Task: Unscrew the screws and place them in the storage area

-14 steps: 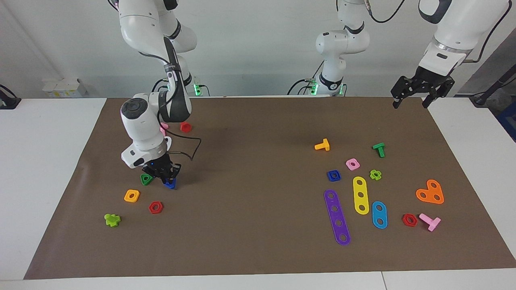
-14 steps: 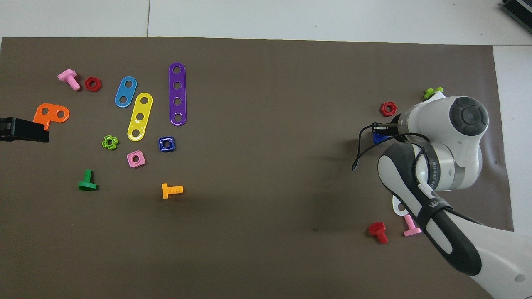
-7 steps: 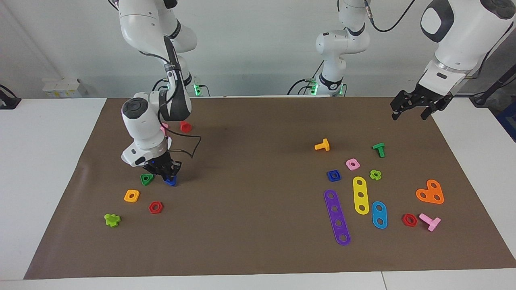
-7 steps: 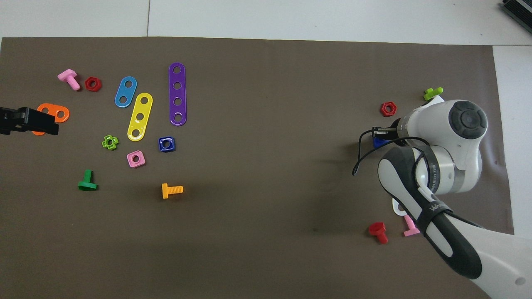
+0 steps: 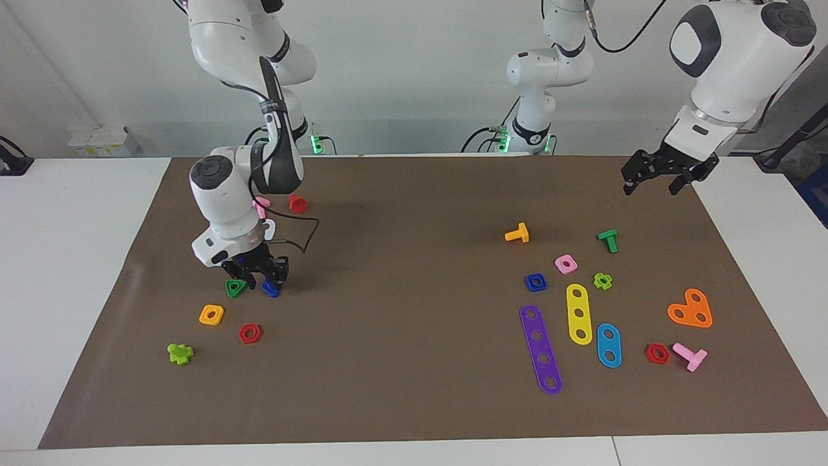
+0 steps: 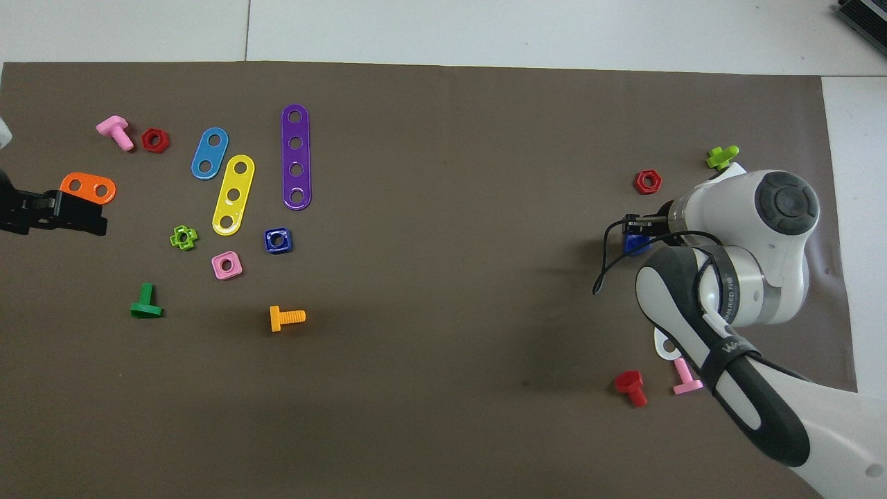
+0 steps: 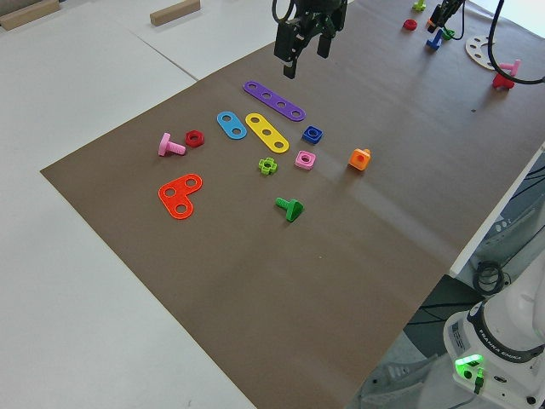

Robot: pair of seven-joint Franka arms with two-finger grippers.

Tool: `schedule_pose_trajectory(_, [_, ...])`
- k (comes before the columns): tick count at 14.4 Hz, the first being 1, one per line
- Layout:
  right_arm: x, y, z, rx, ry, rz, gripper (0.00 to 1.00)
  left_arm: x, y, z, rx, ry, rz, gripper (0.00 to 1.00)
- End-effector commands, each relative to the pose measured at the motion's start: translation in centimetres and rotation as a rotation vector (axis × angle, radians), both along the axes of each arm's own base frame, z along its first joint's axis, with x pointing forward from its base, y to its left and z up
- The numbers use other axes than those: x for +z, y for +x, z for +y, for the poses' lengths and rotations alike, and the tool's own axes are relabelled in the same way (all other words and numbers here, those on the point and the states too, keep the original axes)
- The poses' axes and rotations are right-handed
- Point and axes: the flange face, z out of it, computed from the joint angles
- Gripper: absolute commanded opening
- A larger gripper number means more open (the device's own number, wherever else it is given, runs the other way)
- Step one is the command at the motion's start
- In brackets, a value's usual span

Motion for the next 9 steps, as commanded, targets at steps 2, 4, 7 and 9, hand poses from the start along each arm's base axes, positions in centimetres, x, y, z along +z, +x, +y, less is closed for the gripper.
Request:
schedule_pose_trajectory(2, [8.2, 1.0, -1.6, -0.017, 0.007, 0.007, 1.0, 0.2, -0.9, 0.3, -0.012, 0.007, -0.023, 1.0])
schedule_pose_trajectory(4, [13.7, 0.3, -3.1, -0.044, 0.015, 0.011, 1.0, 0.3, -0.8, 0.3, -0.012, 0.007, -0.027, 1.0])
schedule_pose_trajectory(7, [21.3, -1.7, -3.8, -0.065, -0.019, 0.041, 1.0, 0.2, -0.7, 0.3, -0.012, 0.007, -0.03, 1.0])
schedule_pose_trajectory(9, [24.3, -3.1, -3.8, -0.073, -0.022, 0.104, 1.0, 0.3, -0.7, 0.4, -0.009, 0.007, -0.034, 1.0])
